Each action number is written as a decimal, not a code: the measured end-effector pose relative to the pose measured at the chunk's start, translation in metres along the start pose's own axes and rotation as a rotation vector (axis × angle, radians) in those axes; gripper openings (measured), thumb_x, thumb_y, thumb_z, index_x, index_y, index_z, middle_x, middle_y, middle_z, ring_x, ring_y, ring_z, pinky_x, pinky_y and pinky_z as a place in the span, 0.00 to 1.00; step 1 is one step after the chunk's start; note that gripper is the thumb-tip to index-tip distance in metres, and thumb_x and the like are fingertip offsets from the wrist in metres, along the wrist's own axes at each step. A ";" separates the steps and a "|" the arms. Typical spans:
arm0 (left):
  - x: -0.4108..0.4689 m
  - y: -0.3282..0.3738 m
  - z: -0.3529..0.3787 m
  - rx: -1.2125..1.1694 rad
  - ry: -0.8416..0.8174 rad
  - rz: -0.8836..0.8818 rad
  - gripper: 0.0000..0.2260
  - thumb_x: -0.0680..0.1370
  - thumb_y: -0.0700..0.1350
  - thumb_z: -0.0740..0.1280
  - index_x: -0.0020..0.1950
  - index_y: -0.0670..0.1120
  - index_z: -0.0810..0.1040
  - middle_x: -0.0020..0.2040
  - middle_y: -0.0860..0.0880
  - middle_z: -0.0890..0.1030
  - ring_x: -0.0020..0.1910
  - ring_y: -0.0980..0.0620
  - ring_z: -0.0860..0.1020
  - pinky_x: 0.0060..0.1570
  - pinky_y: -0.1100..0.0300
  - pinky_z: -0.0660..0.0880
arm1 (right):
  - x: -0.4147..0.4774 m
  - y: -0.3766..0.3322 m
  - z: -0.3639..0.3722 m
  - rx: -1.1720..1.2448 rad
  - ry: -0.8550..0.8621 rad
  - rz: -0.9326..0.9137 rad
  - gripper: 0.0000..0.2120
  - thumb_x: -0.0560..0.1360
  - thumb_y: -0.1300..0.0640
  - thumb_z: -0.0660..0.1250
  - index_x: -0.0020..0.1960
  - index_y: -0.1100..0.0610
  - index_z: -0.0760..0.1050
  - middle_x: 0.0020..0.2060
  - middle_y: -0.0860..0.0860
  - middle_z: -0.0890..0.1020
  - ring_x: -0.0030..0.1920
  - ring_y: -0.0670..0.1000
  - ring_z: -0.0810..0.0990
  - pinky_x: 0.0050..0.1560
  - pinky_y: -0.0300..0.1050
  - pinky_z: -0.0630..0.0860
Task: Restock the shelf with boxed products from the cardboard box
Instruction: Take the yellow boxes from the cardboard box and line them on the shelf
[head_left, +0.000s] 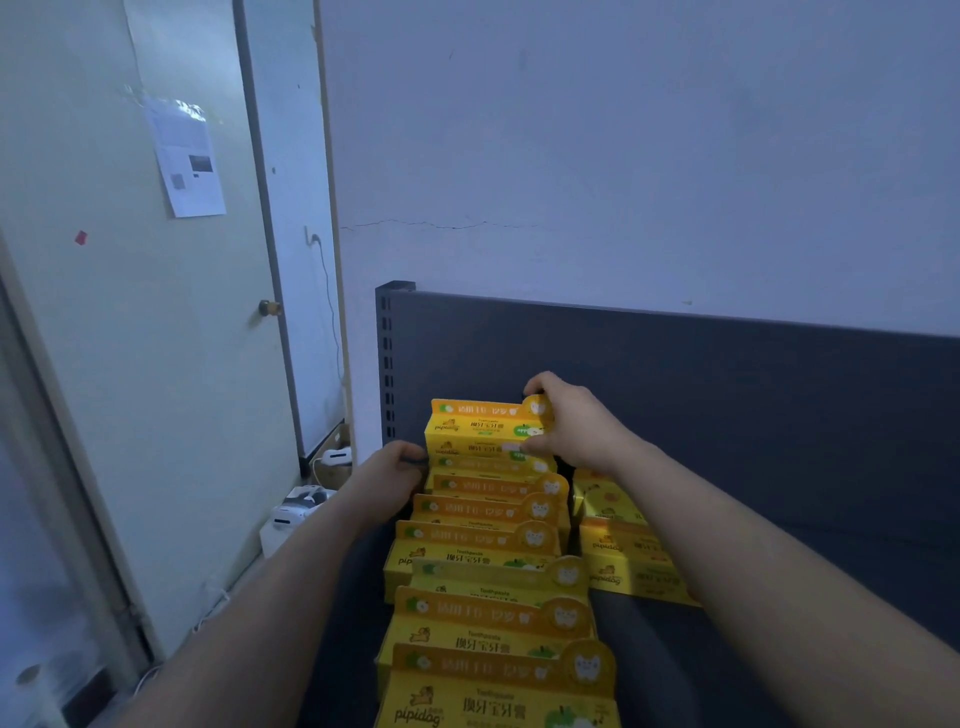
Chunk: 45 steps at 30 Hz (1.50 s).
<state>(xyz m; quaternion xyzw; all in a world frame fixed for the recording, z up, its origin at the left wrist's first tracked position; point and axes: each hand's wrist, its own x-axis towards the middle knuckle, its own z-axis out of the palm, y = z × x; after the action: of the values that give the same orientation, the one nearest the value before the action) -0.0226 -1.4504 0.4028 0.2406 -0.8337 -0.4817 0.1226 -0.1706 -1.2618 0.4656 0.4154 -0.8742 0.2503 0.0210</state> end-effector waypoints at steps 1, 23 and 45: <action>0.000 0.000 0.000 0.006 -0.004 0.003 0.08 0.80 0.43 0.60 0.58 0.48 0.74 0.52 0.47 0.82 0.51 0.48 0.81 0.55 0.45 0.77 | 0.000 0.001 0.003 -0.011 -0.012 0.006 0.25 0.70 0.53 0.76 0.63 0.49 0.68 0.54 0.48 0.76 0.45 0.47 0.78 0.45 0.46 0.80; -0.029 0.045 -0.005 0.203 0.184 0.267 0.13 0.80 0.45 0.62 0.65 0.48 0.71 0.54 0.52 0.79 0.50 0.55 0.77 0.53 0.53 0.75 | -0.069 0.009 -0.018 -0.188 0.232 -0.006 0.30 0.75 0.44 0.66 0.74 0.49 0.63 0.69 0.48 0.71 0.68 0.51 0.70 0.65 0.51 0.71; -0.202 0.205 0.254 0.373 -0.246 0.821 0.20 0.79 0.53 0.62 0.70 0.52 0.69 0.65 0.53 0.75 0.65 0.54 0.72 0.65 0.53 0.68 | -0.387 0.109 -0.131 -0.243 0.336 0.310 0.30 0.77 0.43 0.63 0.76 0.49 0.61 0.73 0.46 0.66 0.75 0.48 0.59 0.72 0.37 0.53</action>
<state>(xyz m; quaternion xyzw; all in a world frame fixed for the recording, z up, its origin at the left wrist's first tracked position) -0.0191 -1.0703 0.4570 -0.1504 -0.9406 -0.2603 0.1579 -0.0202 -0.8676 0.4397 0.2233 -0.9355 0.2091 0.1768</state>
